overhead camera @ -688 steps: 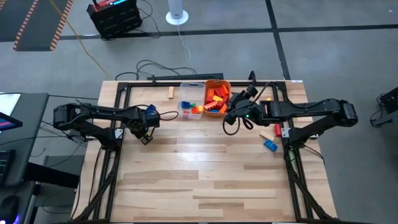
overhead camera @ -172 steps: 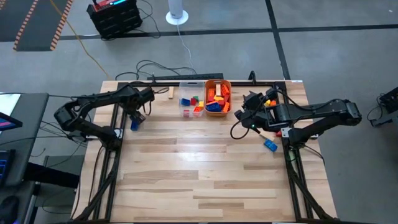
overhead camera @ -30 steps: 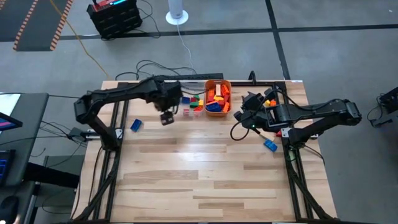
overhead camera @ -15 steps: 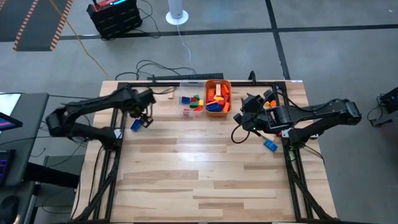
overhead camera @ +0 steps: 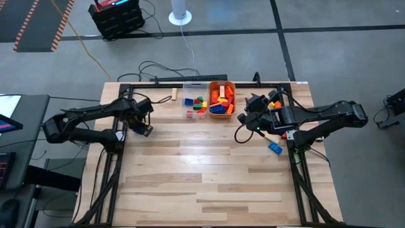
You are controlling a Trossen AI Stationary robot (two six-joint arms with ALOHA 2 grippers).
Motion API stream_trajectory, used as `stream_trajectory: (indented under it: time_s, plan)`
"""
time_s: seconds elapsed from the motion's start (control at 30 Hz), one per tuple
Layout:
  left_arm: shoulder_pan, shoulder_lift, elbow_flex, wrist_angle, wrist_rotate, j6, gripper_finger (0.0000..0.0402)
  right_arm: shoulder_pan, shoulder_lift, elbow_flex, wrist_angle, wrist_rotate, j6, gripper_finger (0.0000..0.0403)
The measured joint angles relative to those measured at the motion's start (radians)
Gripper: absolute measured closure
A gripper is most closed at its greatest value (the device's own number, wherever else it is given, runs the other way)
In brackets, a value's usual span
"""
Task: Sort blocks by size
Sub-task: Put the blue rectangle game piece into the orange bin
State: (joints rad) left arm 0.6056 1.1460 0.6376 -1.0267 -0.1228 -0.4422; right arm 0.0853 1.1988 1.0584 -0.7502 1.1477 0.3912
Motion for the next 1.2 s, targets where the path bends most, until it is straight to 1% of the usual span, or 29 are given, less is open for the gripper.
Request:
stream_trajectory:
  time_s: [0.1, 0.17, 0.33, 0.47, 0.63, 0.73, 0.87, 0.9, 1.07, 1.2]
  plan:
    - [0.003, 0.008, 0.0, 0.005, -0.046, -0.015, 0.015, 0.0, 0.0, 0.0, 0.0, 0.0, 0.0, 0.024]
    - [0.007, 0.029, -0.001, 0.006, -0.06, -0.018, 0.015, 0.0, 0.0, 0.0, 0.0, 0.0, 0.0, 0.024]
    - [0.009, 0.129, -0.021, 0.064, -0.06, -0.021, 0.015, 0.0, 0.0, 0.0, 0.004, 0.0, 0.0, 0.024]
    - [0.009, 0.227, -0.005, 0.074, -0.058, -0.009, 0.015, 0.0, 0.0, 0.0, 0.003, -0.006, -0.003, 0.024]
    - [-0.006, 0.281, 0.013, 0.085, -0.062, 0.033, 0.0154, 0.0, 0.0, 0.0, 0.003, -0.009, -0.005, 0.024]
    - [-0.016, 0.285, 0.026, 0.09, -0.07, 0.043, 0.0185, 0.0, 0.0, 0.0, 0.003, -0.009, -0.007, 0.024]
    - [-0.021, 0.287, 0.046, 0.086, -0.072, 0.063, 0.0264, 0.0, 0.0, 0.0, 0.003, -0.009, -0.008, 0.024]
    - [-0.021, 0.287, 0.051, 0.089, -0.076, 0.067, 0.0277, 0.0, 0.0, 0.0, 0.003, -0.009, -0.008, 0.024]
    - [-0.022, 0.289, 0.102, 0.059, -0.055, 0.116, 0.0277, 0.0, 0.0, 0.0, 0.003, -0.009, -0.007, 0.024]
    - [-0.039, 0.288, 0.212, 0.031, -0.054, 0.136, 0.0277, -0.001, 0.0, 0.0, 0.003, -0.008, -0.007, 0.024]
